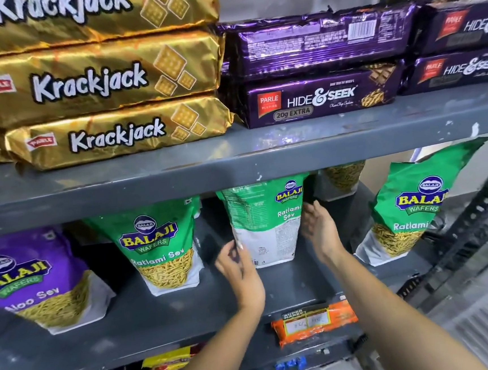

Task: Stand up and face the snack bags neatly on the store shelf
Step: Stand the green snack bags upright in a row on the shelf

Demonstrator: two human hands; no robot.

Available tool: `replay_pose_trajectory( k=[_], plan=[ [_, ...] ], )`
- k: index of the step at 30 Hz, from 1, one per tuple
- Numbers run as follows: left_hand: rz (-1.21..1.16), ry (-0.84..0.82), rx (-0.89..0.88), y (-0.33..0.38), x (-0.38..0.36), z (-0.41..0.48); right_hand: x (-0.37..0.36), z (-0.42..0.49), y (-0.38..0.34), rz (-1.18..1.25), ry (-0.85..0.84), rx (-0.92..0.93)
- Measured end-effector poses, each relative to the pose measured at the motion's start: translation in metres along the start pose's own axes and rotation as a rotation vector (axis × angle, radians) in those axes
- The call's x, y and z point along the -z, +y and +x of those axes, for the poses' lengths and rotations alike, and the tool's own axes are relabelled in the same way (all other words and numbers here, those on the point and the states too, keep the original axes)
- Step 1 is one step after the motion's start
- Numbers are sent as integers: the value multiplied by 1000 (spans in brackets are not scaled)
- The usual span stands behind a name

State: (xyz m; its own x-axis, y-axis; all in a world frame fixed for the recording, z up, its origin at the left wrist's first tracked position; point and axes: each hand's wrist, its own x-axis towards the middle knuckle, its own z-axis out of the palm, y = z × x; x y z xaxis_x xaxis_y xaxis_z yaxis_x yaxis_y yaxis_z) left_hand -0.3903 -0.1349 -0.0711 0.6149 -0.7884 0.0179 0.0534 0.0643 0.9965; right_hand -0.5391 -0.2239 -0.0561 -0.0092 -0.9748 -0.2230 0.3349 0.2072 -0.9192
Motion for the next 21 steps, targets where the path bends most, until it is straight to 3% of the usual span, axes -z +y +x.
replay_pose_trajectory(
  k=[3,7,11,16,18,21],
  plan=[
    [-37,-23,138,3,-16,10,-2,-10,21,-116,-58,-31],
    [-93,-48,211,9,-28,49,-8,-37,49,-175,76,107],
    [-72,-237,316,7,-40,73,-5,-66,72,-298,121,168],
    [-91,-448,438,5,-42,84,-2,-61,48,-191,200,159],
    [-56,-347,390,5,-34,75,-5,-37,20,-106,252,187],
    [14,-63,118,-2,-9,23,-17,-1,-18,-7,295,194]
  ],
)
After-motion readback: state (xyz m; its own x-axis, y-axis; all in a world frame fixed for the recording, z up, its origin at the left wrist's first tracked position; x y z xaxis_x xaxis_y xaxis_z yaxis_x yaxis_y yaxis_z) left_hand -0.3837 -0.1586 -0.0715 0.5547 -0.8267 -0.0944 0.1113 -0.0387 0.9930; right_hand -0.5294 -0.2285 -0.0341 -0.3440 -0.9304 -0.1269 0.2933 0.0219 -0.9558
